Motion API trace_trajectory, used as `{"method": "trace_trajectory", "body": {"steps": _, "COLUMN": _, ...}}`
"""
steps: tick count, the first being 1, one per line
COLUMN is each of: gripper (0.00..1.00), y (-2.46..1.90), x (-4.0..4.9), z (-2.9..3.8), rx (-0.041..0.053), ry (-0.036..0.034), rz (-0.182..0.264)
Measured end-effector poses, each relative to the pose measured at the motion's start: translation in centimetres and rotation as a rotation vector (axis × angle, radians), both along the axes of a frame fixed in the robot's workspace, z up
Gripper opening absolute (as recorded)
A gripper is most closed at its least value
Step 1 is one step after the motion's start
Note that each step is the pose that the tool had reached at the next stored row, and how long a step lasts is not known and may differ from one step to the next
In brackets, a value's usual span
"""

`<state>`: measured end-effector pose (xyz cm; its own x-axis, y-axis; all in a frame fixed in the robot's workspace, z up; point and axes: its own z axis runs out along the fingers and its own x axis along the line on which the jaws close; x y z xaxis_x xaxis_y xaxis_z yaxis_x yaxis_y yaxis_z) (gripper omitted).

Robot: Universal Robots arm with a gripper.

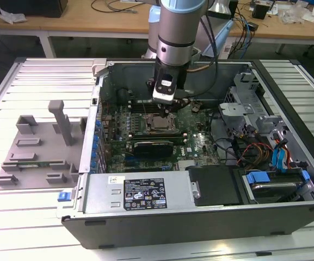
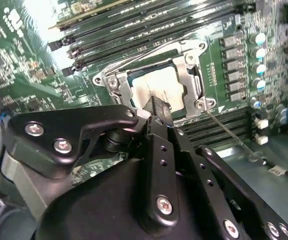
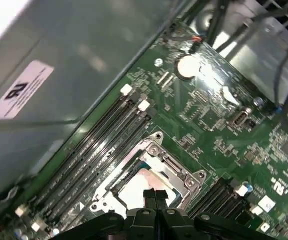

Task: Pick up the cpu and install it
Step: 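Close the cpu cover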

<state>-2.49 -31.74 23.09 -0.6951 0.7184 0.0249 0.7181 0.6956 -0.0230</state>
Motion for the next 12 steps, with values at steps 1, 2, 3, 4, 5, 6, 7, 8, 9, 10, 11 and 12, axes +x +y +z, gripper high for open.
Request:
{"method": "trace_trajectory", "body": {"steps": 1, "gripper": 0.11, "y": 0.00, "x": 0.00, "z": -0.01, "rx": 0.0001, "ry": 0.0001, "rz": 0.041}}
{"method": "trace_trajectory", "body": {"steps": 2, "gripper": 0.11, "y": 0.00, "x": 0.00, "z": -0.01, "rx": 0.0000, "ry": 0.0001, "rz": 0.057}}
{"method": "trace_trajectory", "body": {"steps": 3, "gripper": 0.11, "y": 0.00, "x": 0.00, "z": -0.01, "rx": 0.0000, "ry": 0.0000, "rz": 0.080}}
{"method": "trace_trajectory", "body": {"steps": 4, "gripper": 0.11, "y": 0.00, "x": 0.00, "z": -0.02, "rx": 0.0000, "ry": 0.0001, "rz": 0.135}}
{"method": "trace_trajectory", "body": {"steps": 5, "gripper": 0.11, "y": 0.00, "x": 0.00, "z": -0.03, "rx": 0.0000, "ry": 0.0001, "rz": 0.185}}
{"method": "trace_trajectory", "body": {"steps": 6, "gripper": 0.11, "y": 0.00, "x": 0.00, "z": -0.04, "rx": 0.0000, "ry": 0.0001, "rz": 0.222}}
{"method": "trace_trajectory", "body": {"steps": 7, "gripper": 0.11, "y": 0.00, "x": 0.00, "z": -0.04, "rx": 0.0000, "ry": 0.0001, "rz": 0.249}}
{"method": "trace_trajectory", "body": {"steps": 8, "gripper": 0.11, "y": 0.00, "x": 0.00, "z": -0.05, "rx": -0.0001, "ry": 0.0001, "rz": 0.266}}
{"method": "trace_trajectory", "body": {"steps": 9, "gripper": 0.11, "y": 0.00, "x": 0.00, "z": -0.06, "rx": 0.0000, "ry": 0.0001, "rz": 0.303}}
{"method": "trace_trajectory", "body": {"steps": 10, "gripper": 0.11, "y": 0.00, "x": 0.00, "z": -0.07, "rx": 0.0000, "ry": 0.0001, "rz": 0.337}}
{"method": "trace_trajectory", "body": {"steps": 11, "gripper": 0.11, "y": 0.00, "x": 0.00, "z": -0.08, "rx": 0.0000, "ry": 0.0001, "rz": 0.385}}
{"method": "trace_trajectory", "body": {"steps": 12, "gripper": 0.11, "y": 0.00, "x": 0.00, "z": -0.08, "rx": 0.0000, "ry": 0.0001, "rz": 0.404}}
